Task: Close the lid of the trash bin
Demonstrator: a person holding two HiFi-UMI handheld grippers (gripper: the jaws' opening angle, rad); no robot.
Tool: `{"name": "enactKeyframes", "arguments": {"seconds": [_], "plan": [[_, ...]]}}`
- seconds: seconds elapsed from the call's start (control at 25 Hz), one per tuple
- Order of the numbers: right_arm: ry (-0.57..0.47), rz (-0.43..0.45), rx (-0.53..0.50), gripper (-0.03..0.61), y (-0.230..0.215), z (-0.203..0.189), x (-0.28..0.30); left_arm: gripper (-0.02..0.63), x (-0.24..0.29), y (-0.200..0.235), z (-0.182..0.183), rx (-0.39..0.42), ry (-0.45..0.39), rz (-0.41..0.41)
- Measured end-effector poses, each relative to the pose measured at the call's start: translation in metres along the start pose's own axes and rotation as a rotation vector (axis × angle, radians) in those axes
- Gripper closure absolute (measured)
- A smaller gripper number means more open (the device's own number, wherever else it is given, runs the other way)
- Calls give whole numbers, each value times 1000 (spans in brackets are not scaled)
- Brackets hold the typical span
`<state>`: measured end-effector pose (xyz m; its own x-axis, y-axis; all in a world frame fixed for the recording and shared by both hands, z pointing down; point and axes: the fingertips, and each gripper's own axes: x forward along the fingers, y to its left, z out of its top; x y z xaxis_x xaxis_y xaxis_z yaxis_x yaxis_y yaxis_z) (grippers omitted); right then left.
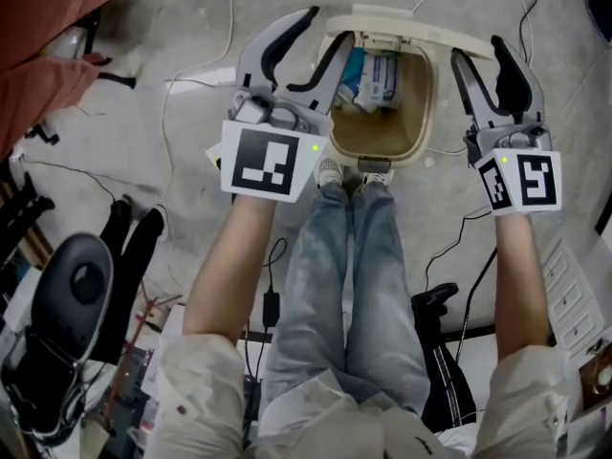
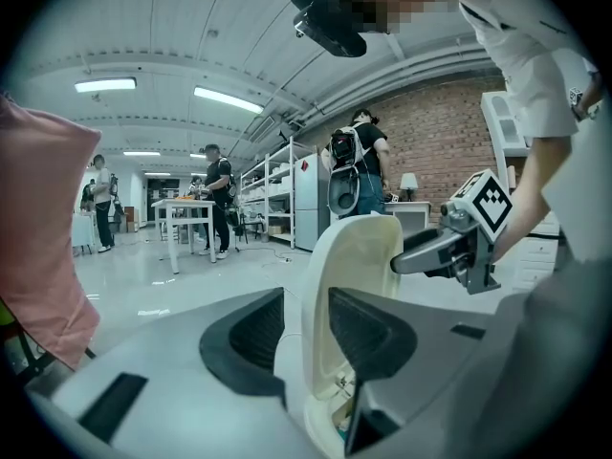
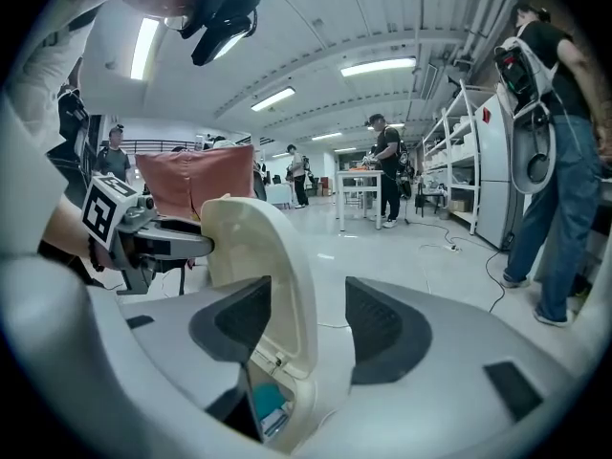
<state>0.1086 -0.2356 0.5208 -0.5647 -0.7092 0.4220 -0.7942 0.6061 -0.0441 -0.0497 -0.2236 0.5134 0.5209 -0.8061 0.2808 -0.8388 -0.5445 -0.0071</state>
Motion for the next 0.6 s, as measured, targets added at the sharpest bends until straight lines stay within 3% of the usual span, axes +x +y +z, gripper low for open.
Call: {"name": "enactKeyframes", "arguments": {"seconds": [0.6], "plan": [[-1, -25, -44, 406, -2, 6, 3, 503, 2, -3, 5, 25, -1, -9]]}}
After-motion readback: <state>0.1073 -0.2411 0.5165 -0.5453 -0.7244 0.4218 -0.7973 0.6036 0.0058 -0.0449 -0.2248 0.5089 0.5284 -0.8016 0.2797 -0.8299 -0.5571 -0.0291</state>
